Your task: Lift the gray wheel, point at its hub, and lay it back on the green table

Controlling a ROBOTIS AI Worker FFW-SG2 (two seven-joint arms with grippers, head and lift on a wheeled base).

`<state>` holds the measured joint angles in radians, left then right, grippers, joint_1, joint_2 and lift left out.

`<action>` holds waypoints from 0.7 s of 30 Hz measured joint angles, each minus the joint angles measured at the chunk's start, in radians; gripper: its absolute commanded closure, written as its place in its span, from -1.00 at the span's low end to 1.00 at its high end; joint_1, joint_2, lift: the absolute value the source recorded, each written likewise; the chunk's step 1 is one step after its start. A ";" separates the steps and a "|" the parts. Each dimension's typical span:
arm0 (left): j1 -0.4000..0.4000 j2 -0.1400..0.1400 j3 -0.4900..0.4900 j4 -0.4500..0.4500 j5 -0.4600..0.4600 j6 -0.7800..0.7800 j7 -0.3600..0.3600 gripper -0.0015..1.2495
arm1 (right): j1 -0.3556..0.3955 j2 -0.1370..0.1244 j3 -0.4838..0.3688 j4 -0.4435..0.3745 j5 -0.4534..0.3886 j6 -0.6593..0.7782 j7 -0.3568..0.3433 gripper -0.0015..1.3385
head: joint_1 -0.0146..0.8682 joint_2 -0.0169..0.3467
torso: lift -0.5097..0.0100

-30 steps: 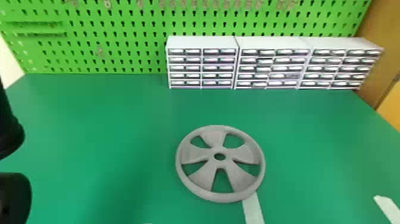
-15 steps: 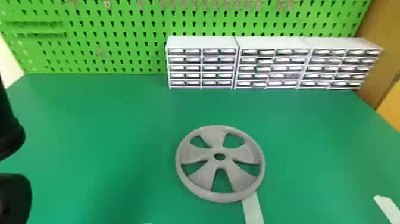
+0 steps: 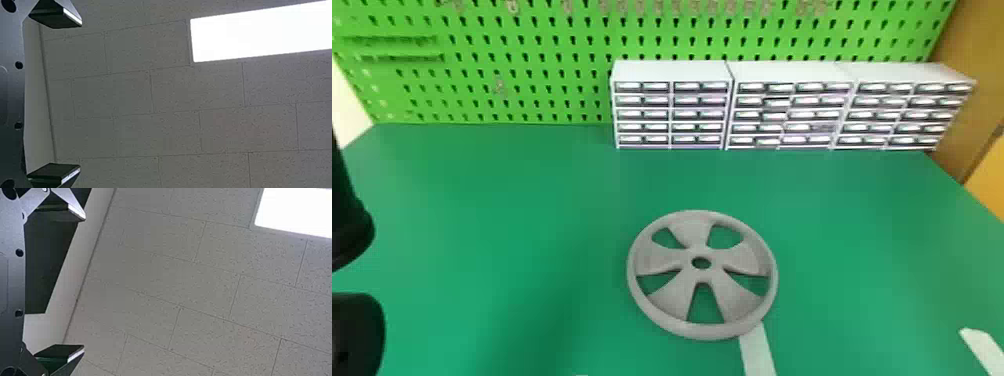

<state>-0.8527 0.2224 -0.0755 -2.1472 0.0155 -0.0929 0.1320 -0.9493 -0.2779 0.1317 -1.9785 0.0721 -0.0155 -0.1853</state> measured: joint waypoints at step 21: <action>0.086 -0.012 -0.007 0.129 0.015 0.043 0.020 -1.00 | 0.079 0.005 0.021 0.098 -0.027 0.076 0.001 -0.82 | 0.60 -0.65 | 0.60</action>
<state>-0.7669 0.2106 -0.0829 -2.0184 0.0305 -0.0503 0.1519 -0.8708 -0.2733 0.1524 -1.8801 0.0455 0.0607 -0.1843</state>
